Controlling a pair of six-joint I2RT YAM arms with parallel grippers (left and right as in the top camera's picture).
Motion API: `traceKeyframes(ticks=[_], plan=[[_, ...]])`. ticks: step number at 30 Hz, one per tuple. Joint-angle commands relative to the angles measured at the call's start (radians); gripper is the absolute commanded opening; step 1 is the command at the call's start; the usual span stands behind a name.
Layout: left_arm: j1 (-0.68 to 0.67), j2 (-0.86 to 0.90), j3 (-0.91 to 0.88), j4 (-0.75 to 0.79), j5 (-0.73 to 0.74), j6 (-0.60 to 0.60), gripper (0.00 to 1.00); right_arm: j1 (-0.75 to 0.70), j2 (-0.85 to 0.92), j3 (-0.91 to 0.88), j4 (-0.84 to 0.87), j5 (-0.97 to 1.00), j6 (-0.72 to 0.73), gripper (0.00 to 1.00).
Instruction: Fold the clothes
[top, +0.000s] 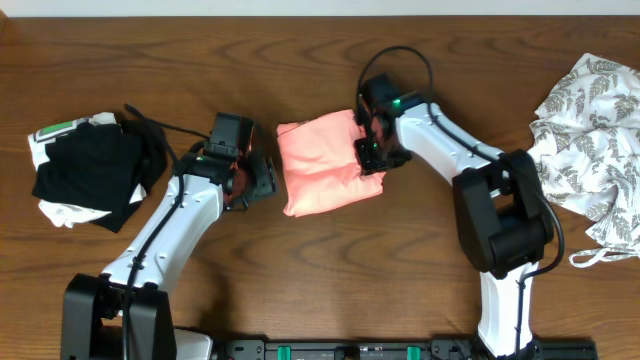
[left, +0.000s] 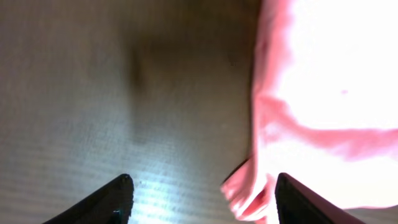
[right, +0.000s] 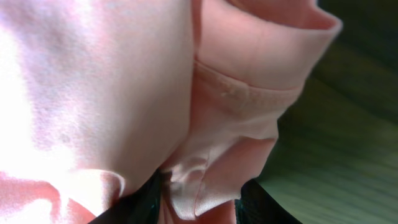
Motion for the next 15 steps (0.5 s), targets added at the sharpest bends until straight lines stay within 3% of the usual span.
traceKeyframes(ticks=[1,5,15], plan=[[0.005,0.0,-0.007,0.041,0.017,0.088,0.75,0.008,0.016,-0.027,-0.01,0.011,0.038,0.34],[0.008,0.0,-0.007,0.086,0.087,0.179,0.78,-0.014,0.007,-0.023,-0.019,0.027,0.036,0.32],[0.076,0.0,-0.007,0.079,0.087,0.178,0.78,-0.054,-0.165,0.01,0.003,0.025,0.014,0.38]])
